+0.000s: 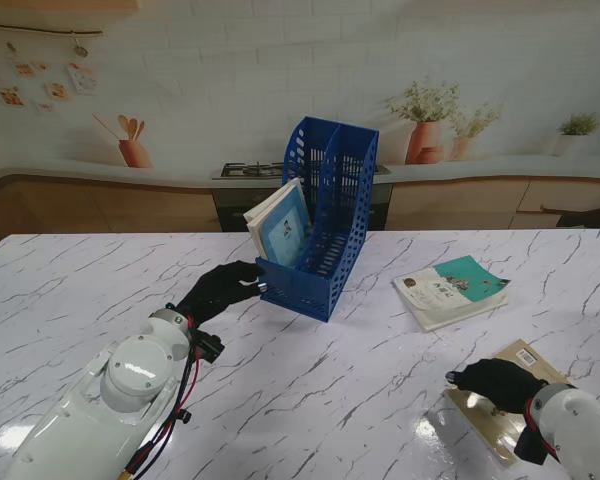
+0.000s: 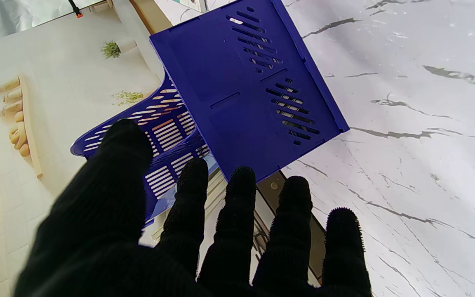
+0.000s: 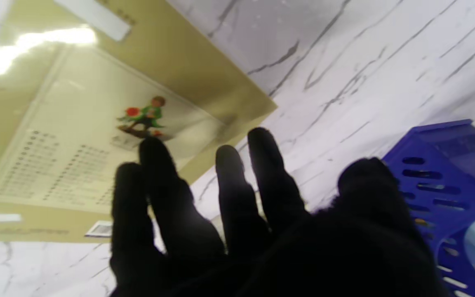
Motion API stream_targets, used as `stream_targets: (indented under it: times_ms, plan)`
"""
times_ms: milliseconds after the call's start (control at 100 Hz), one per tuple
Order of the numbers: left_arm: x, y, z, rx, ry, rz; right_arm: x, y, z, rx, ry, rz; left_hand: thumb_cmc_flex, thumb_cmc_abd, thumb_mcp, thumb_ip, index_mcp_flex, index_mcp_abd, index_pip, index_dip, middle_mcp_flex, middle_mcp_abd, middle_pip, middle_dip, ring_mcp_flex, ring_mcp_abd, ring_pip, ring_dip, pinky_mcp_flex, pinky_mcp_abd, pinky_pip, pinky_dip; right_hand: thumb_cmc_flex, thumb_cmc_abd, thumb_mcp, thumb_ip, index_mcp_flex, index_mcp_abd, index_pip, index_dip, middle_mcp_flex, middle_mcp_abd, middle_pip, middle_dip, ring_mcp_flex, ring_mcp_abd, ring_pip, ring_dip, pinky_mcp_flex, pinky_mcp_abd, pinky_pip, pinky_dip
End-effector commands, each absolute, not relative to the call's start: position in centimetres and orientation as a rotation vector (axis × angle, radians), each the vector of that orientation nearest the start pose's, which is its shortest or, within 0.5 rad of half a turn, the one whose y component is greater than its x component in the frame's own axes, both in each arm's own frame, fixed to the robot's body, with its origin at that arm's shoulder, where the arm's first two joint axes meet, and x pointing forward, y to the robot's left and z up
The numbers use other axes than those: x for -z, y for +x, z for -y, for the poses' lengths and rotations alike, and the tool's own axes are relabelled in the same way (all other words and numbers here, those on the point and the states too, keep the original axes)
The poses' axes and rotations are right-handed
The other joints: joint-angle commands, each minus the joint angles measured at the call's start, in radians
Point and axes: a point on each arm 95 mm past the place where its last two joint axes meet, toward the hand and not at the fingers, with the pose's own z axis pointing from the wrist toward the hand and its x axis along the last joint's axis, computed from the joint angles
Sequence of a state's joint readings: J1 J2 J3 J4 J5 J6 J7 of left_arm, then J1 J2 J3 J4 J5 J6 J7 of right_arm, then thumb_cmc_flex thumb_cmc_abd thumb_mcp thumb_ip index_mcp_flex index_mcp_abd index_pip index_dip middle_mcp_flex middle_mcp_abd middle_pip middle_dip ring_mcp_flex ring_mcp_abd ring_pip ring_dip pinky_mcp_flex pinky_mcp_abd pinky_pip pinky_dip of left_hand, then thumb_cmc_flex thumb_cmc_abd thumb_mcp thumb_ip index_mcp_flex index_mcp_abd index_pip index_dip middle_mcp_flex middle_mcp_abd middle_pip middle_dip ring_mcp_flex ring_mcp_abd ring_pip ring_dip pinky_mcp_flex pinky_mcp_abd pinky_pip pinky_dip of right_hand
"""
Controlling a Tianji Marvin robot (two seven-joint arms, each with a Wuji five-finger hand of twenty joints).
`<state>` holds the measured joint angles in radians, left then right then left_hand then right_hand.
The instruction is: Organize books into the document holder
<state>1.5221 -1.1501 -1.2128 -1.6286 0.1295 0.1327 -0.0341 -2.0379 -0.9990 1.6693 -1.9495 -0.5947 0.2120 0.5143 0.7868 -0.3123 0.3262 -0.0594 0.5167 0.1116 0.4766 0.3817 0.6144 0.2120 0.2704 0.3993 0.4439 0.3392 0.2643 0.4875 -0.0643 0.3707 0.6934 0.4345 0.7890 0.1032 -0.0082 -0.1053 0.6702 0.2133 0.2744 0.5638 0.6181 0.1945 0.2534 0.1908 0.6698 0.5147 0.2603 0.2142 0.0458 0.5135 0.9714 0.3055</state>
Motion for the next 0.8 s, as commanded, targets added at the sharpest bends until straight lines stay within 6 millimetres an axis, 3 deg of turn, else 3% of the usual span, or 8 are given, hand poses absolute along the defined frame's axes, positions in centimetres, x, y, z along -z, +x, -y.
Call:
stream_targets:
  times_ms: [0, 200, 230, 250, 400, 510, 590, 790]
  plan:
    - [31.1, 41.3, 2.3, 1.947, -2.097, -0.955, 37.2, 26.8, 10.7, 1.22, -2.593, 1.833, 0.002, 0.029, -0.035, 0.025, -0.003, 0.001, 0.005, -0.009, -0.022, 0.001, 0.009, -0.002, -0.016, -0.035, -0.017, -0.011, -0.017, -0.038, -0.043, -0.014, 0.043, 0.067, -0.015, 0.047, 0.038, 0.018, -0.014, -0.018, 0.005, 0.006, 0.006, -0.006, -0.021, -0.405, -0.149, -0.08, 0.004, -0.395, 0.026, -0.012]
    - [31.4, 41.3, 2.3, 1.961, -2.125, -0.91, 38.1, 26.9, 8.9, 1.266, -2.518, 1.806, 0.036, 0.046, -0.035, 0.029, 0.017, 0.021, 0.026, -0.001, -0.008, 0.019, 0.026, 0.005, 0.011, -0.029, 0.013, 0.004, 0.022, -0.051, 0.02, 0.016, 0.187, 0.066, 0.003, 0.062, 0.129, -0.006, 0.053, -0.011, 0.121, 0.003, 0.07, 0.02, 0.089, -0.387, -0.075, -0.055, 0.113, -0.349, 0.107, 0.019]
    - [31.5, 41.4, 2.3, 1.963, -2.129, -0.904, 38.3, 26.9, 8.7, 1.279, -2.516, 1.816, 0.043, 0.046, -0.031, 0.03, 0.022, 0.028, 0.033, 0.001, -0.004, 0.023, 0.031, 0.006, 0.017, -0.025, 0.022, 0.009, 0.032, -0.055, 0.047, 0.025, -0.044, -0.041, 0.362, 0.072, 0.151, -0.017, 0.103, -0.036, 0.163, 0.003, 0.083, 0.027, 0.13, -0.379, -0.05, -0.043, 0.154, -0.318, 0.134, 0.045]
    - [31.5, 41.4, 2.3, 1.963, -2.133, -0.9, 38.3, 26.9, 8.7, 1.289, -2.515, 1.824, 0.046, 0.046, -0.027, 0.031, 0.024, 0.031, 0.037, 0.002, -0.003, 0.025, 0.034, 0.007, 0.016, -0.023, 0.027, 0.011, 0.034, -0.058, 0.062, 0.027, -0.103, -0.089, 0.455, 0.071, 0.179, -0.027, 0.123, -0.03, 0.207, 0.001, 0.098, 0.032, 0.174, -0.373, -0.025, -0.033, 0.2, -0.283, 0.163, 0.056]
    - [31.7, 41.5, 2.3, 1.963, -2.143, -0.904, 39.2, 26.9, 8.5, 1.443, -2.614, 1.713, 0.057, 0.033, 0.011, 0.03, 0.045, 0.064, 0.067, 0.008, 0.017, 0.03, 0.06, 0.015, 0.033, -0.014, 0.06, 0.02, 0.061, -0.098, 0.14, 0.023, -0.168, -0.237, 0.64, 0.051, 0.283, -0.042, 0.211, -0.019, 0.371, 0.011, 0.131, 0.037, 0.319, -0.341, 0.063, -0.007, 0.342, -0.18, 0.224, 0.077]
    - [31.8, 41.6, 2.5, 1.968, -2.138, -0.868, 39.3, 27.5, 8.0, 1.571, -2.621, 1.661, 0.079, -0.006, 0.086, 0.023, 0.074, 0.083, 0.106, 0.014, 0.055, 0.026, 0.096, 0.028, 0.071, -0.009, 0.117, 0.04, 0.1, -0.114, 0.212, 0.036, -0.15, -0.416, 0.804, -0.012, 0.322, -0.1, 0.473, -0.187, 0.521, -0.019, 0.186, 0.052, 0.458, -0.355, 0.164, 0.031, 0.504, -0.123, 0.29, 0.071]
    - [31.7, 41.6, 2.6, 1.968, -2.128, -0.859, 39.1, 27.7, 7.6, 1.682, -2.617, 1.69, 0.1, -0.049, 0.127, -0.007, 0.086, 0.082, 0.146, 0.013, 0.08, 0.025, 0.124, 0.039, 0.096, -0.009, 0.158, 0.056, 0.122, -0.116, 0.244, 0.047, -0.131, -0.518, 0.865, -0.046, 0.33, -0.146, 0.603, -0.207, 0.598, -0.053, 0.216, 0.091, 0.533, -0.382, 0.23, 0.085, 0.58, -0.082, 0.342, 0.068]
    - [31.7, 41.7, 2.5, 1.969, -2.109, -0.881, 37.2, 27.9, 8.9, 1.896, -2.695, 1.751, 0.101, -0.07, 0.143, -0.015, 0.081, 0.075, 0.185, 0.016, 0.087, 0.023, 0.139, 0.045, 0.102, -0.01, 0.173, 0.061, 0.124, -0.107, 0.254, 0.051, -0.099, -0.628, 0.883, -0.091, 0.271, -0.231, 0.71, -0.136, 0.592, -0.121, 0.272, 0.201, 0.539, -0.433, 0.287, 0.203, 0.541, -0.068, 0.382, 0.134]
